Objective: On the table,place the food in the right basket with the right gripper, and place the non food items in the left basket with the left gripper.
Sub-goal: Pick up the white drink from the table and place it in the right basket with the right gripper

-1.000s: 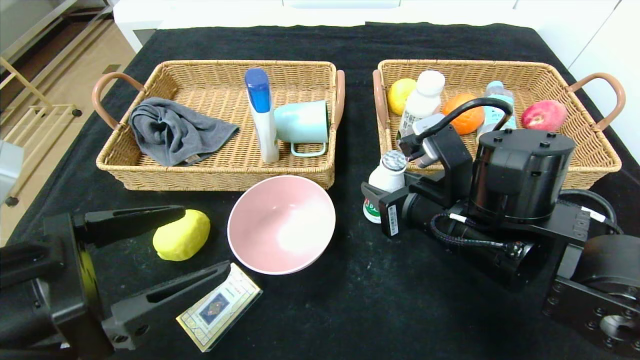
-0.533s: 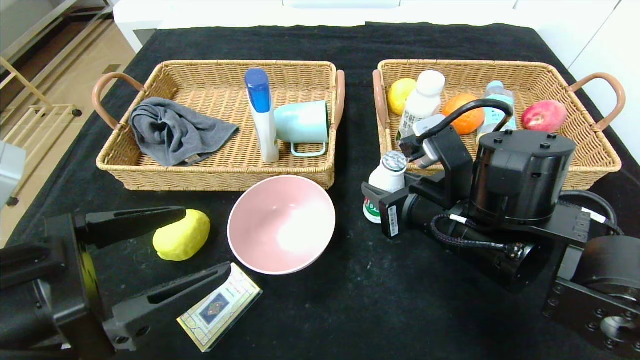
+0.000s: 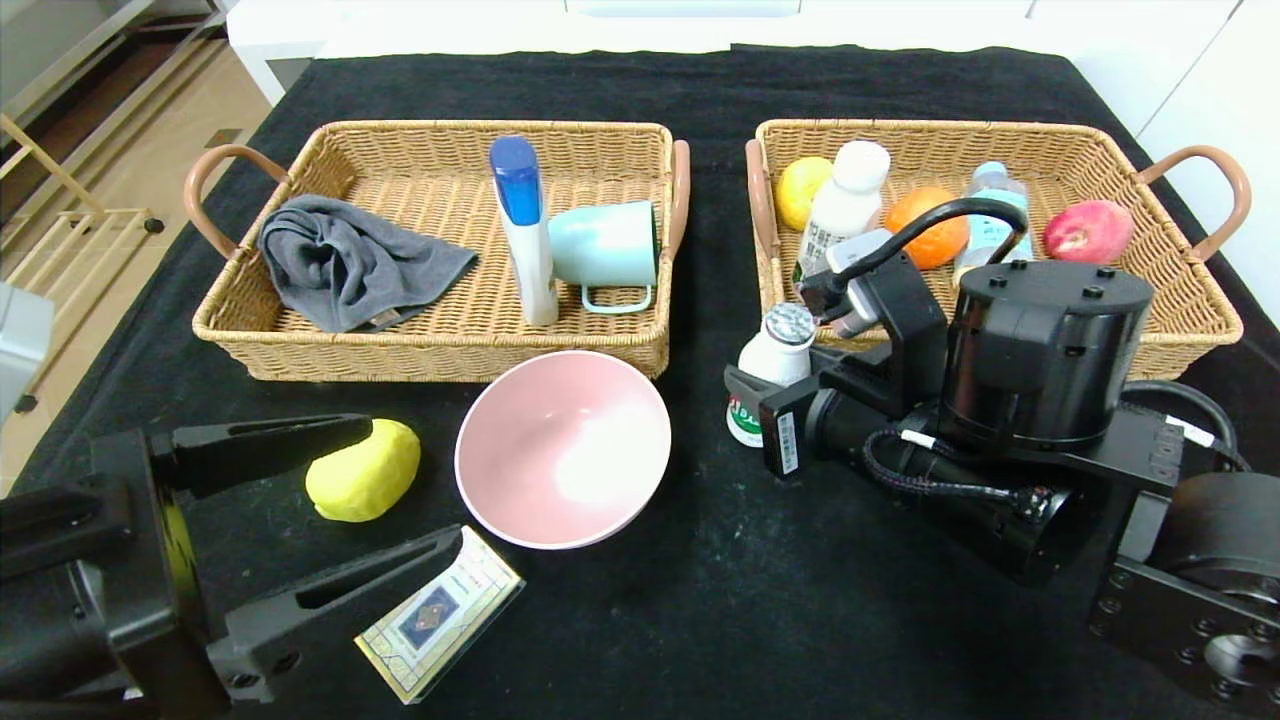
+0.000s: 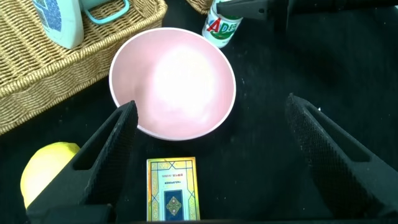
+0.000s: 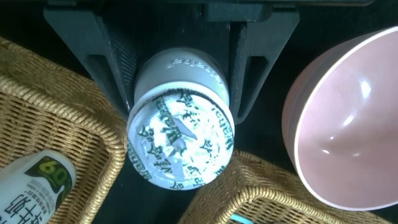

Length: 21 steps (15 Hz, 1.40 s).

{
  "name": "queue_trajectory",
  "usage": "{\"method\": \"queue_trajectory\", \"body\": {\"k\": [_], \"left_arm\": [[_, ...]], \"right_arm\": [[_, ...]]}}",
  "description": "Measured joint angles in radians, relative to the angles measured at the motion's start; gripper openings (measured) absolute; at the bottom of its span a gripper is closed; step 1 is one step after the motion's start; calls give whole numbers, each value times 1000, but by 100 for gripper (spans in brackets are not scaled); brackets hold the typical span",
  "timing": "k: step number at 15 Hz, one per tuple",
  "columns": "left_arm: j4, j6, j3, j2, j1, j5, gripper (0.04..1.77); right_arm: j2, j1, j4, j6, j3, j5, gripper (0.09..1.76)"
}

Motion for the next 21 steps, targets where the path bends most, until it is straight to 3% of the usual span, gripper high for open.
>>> {"method": "queue_trajectory", "body": {"k": [4, 10, 17, 21], "left_arm": [[0, 0, 0, 0, 0, 0, 172], [1, -1, -1, 2, 0, 0, 172], [1, 0, -1, 5, 0, 0, 172], [1, 1, -1, 4, 0, 0, 172]], "right_arm": [[-54, 4, 36, 24, 14, 3, 89], [-200, -18, 194, 85, 1, 5, 88], [-279, -122, 324, 71, -148, 3, 88], [-273, -196, 334, 68, -234, 1, 88]]}}
